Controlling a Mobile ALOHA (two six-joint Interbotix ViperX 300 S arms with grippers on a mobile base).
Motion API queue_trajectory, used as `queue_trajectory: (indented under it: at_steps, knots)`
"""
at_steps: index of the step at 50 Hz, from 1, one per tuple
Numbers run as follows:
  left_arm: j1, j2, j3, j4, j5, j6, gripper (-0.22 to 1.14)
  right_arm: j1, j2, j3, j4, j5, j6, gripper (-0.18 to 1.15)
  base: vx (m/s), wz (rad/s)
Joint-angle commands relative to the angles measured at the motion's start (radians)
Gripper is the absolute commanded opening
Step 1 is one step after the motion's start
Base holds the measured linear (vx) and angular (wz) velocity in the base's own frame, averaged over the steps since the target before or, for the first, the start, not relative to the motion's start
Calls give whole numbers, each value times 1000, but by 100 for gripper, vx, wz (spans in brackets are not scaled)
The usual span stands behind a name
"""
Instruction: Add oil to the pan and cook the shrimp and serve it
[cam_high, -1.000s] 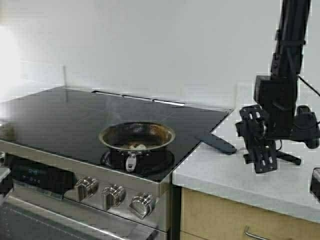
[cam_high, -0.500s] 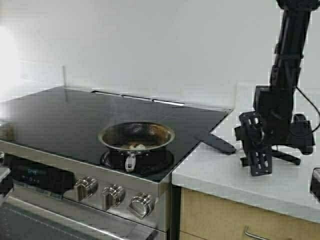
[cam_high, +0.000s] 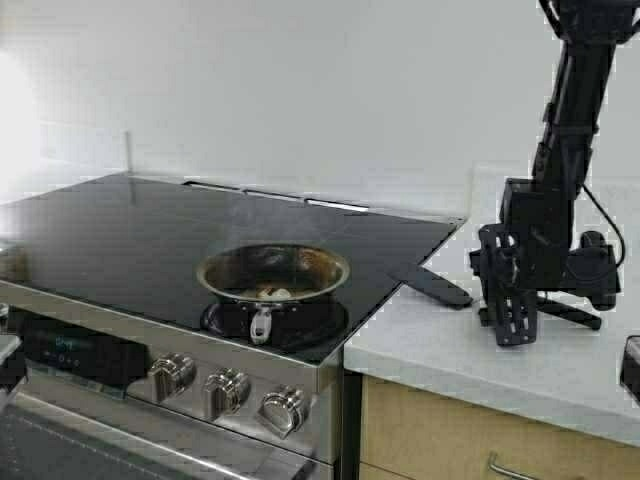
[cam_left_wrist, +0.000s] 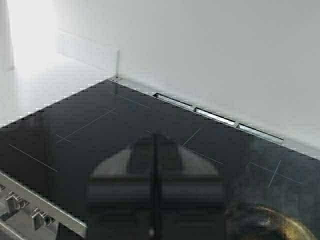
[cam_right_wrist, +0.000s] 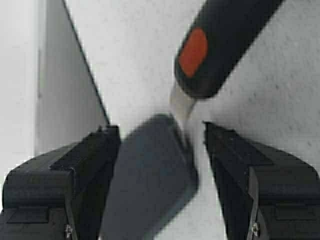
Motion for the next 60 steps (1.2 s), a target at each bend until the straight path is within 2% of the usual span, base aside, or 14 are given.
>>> queue_trajectory:
  at_steps: [1, 17, 29, 38, 43, 52, 55, 57, 60]
  knots:
    - [0, 5, -28, 0, -6, -2, 3, -18, -14, -25, 0, 23, -5, 88, 0, 0]
    - [0, 6, -28, 0, -5, -2, 3, -21, 20, -103, 2, 77, -5, 88, 0, 0]
    - [0, 5, -28, 0, -5, -2, 3, -21, 21, -110, 2, 98, -5, 88, 0, 0]
    - [0, 5, -28, 0, -5, -2, 3, -21, 21, -123, 2, 170, -5, 86, 0, 0]
    - [0, 6, -28, 0, -6, -2, 3, -21, 17, -127, -3, 225, -9, 72, 0, 0]
    - [0, 6, -31, 0, -6, 0, 3, -21, 5, -121, -6, 270, -8, 15, 0, 0]
    - [0, 5, -31, 0, -6, 0, 3, -21, 3, -117, -5, 270, -5, 1, 0, 0]
    - [0, 5, -31, 0, -5, 2, 3, -21, 2, -118, -3, 276, -5, -1, 0, 0]
    - [2, 5, -31, 0, -5, 2, 3, -21, -5, -117, -3, 285, -6, 4, 0, 0]
